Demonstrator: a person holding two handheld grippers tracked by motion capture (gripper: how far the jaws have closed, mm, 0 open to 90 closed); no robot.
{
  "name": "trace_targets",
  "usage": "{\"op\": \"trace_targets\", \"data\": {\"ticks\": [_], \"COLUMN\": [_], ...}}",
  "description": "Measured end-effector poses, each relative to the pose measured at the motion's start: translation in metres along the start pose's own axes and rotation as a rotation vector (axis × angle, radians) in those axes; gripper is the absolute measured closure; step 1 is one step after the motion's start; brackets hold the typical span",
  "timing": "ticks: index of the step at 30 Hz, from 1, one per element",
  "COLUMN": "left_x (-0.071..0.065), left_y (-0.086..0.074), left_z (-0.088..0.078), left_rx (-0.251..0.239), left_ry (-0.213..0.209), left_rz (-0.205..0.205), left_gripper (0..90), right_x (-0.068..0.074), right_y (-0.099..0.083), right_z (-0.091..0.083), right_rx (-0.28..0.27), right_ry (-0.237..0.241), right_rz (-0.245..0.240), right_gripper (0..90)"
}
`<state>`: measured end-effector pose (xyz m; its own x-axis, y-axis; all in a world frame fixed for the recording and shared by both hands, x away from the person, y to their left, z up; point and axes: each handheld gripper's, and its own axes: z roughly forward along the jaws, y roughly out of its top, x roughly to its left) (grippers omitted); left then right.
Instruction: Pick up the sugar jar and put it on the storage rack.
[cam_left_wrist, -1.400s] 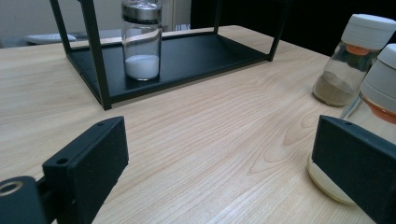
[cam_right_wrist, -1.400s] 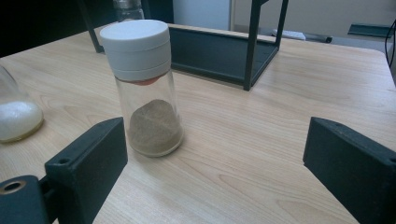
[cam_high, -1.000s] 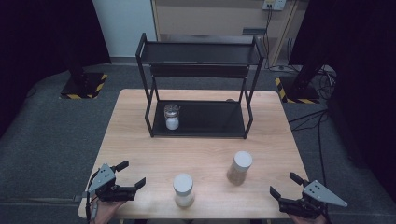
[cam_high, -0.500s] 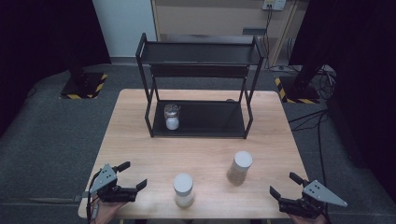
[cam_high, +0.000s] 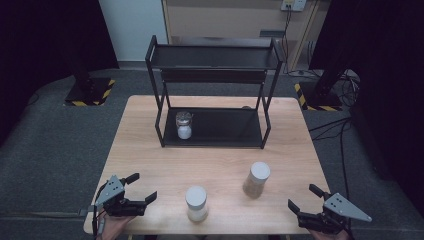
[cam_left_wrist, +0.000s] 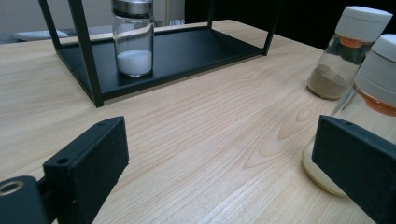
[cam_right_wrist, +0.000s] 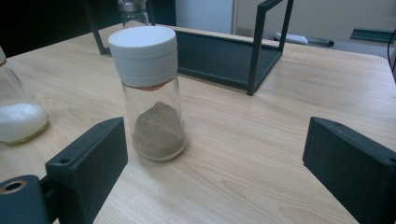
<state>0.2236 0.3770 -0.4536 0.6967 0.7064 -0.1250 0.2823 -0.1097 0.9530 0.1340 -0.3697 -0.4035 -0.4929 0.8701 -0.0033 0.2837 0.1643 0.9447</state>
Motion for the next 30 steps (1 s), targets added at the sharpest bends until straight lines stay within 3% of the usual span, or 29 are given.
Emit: {"op": "trace_targets", "data": {"ticks": [11, 30], "left_x": [0.001, 0.004], "left_y": [0.001, 0.001], "left_z": [0.003, 0.004], "left_rx": [0.017, 0.026], "left_ry": [-0.010, -0.016], "left_rz": [0.002, -0.006], "left_gripper": [3.0, 3.4], "right_x": [0.004, 0.013], "right_y": [0.016, 0.066], "right_z": [0.006, 0.044], "right_rx": [-0.008, -0.026], "right_ry": [0.061, 0.257], "right_rz": [-0.035, -0.113], "right_gripper": [7.0, 7.3]}}
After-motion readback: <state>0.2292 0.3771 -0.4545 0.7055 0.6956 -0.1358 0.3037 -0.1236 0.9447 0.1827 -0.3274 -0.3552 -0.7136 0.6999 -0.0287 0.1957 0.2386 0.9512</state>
